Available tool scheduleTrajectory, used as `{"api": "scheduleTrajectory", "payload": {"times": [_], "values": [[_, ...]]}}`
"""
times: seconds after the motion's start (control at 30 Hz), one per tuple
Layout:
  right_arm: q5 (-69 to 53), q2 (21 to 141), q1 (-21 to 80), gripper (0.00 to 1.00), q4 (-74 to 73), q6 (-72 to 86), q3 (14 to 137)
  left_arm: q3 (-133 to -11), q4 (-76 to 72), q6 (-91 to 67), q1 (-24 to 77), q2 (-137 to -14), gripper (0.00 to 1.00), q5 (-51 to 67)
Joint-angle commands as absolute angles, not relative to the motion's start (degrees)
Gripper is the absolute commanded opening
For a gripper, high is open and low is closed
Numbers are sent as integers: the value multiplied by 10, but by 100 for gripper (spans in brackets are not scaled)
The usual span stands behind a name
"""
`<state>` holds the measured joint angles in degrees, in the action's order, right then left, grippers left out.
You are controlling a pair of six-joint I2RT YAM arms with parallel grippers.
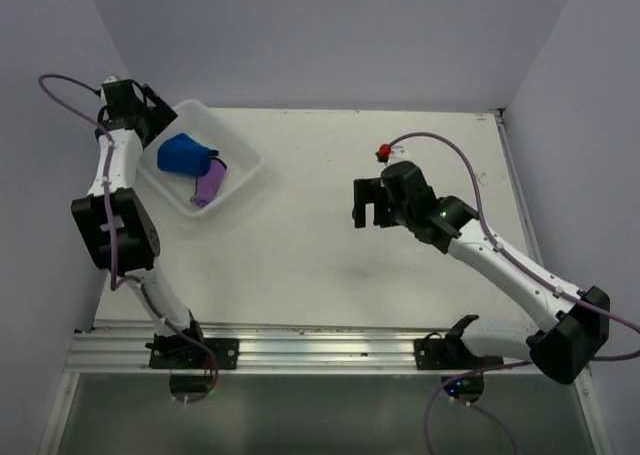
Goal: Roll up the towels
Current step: Place the rolled towel into the container
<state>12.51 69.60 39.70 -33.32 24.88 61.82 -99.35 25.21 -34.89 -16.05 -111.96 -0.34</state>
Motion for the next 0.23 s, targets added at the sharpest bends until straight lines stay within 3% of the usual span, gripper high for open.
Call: {"api": "scheduleTrajectory", "payload": {"times": [0.0, 0.2], "values": [[156, 705, 377, 99, -353, 258, 686, -927, 267, -299, -165, -998, 100, -3], [163, 681, 345, 99, -363, 269, 686, -804, 253, -264, -156, -824, 100, 24]]}}
